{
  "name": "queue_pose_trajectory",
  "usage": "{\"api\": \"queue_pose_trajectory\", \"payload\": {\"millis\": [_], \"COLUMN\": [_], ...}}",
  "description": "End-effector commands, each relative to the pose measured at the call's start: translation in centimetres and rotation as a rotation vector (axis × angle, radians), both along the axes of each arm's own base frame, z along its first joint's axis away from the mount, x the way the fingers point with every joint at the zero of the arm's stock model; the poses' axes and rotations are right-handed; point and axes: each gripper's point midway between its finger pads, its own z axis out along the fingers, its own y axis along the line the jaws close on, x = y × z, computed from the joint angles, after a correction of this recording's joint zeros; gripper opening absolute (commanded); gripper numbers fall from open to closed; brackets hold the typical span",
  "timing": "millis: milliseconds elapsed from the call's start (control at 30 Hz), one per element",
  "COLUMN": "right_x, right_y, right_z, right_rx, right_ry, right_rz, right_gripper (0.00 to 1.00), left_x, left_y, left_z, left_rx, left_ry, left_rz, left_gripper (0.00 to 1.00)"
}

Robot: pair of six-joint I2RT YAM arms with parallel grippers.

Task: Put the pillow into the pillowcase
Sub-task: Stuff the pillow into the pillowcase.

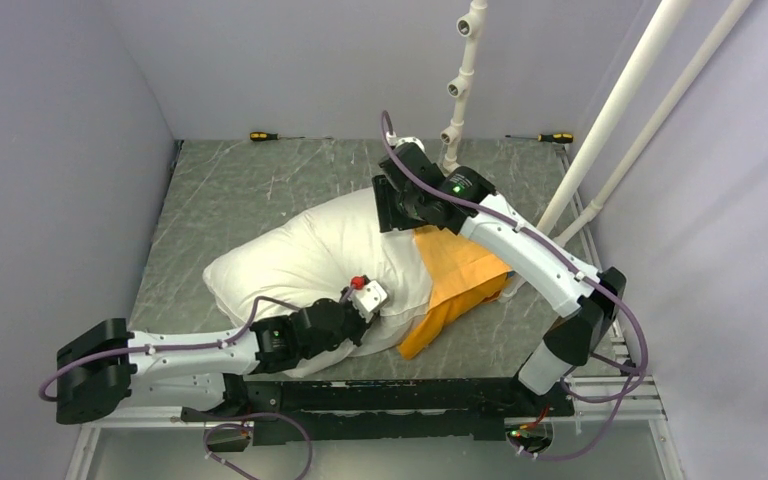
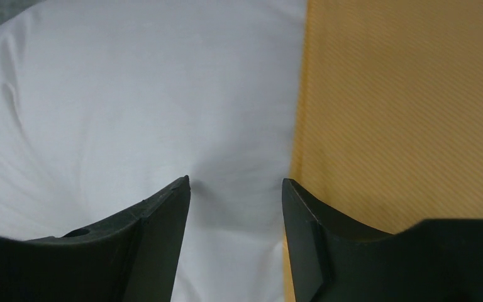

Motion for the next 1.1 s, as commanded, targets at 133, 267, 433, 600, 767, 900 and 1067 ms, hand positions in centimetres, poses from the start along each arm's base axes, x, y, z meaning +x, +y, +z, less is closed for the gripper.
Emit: {"api": "queue_pose_trajectory", "payload": {"millis": [133,267,433,600,767,900,1067], "right_x": [1.1,1.2,1.4,1.0,-1.1,-4.8,-9.4], "right_y": [-4.6,-5.4,-5.7,-5.1,-1.3,3.0,8.3], "right_z": [1.7,0.9,-1.5,-0.6,4.6,10.0,14.0], "right_rx": [-0.148,-0.189,-0.253,-0.205,0.089,0.415,0.755], "right_ry": [-0.137,-0.149,-0.118,-0.121,-0.173,-0.188,-0.075], "right_rz": [-0.117,-0.133,-0.142,-0.122,0.051,0.283,0.559], "right_gripper": [0.55,0.54,0.25,0.0,0.0,0.0,0.0], "left_x": [-2.7,-2.9,-2.9,-2.8,-2.3,-1.9,-0.2], "left_y": [-1.1,-1.4,-1.5,-1.3,-0.9,-1.2,-1.8], "left_z": [-3.9,-3.9,-3.7,-3.1,-2.1,-1.1,1.4], "left_rx": [0.095,0.098,0.098,0.087,0.063,0.064,0.049], "left_ry": [0.08,0.073,0.063,0.057,0.037,0.01,-0.054], "left_rz": [-0.094,-0.095,-0.097,-0.077,-0.049,-0.04,0.019], "left_gripper": [0.0,0.0,0.0,0.0,0.0,0.0,0.0]}}
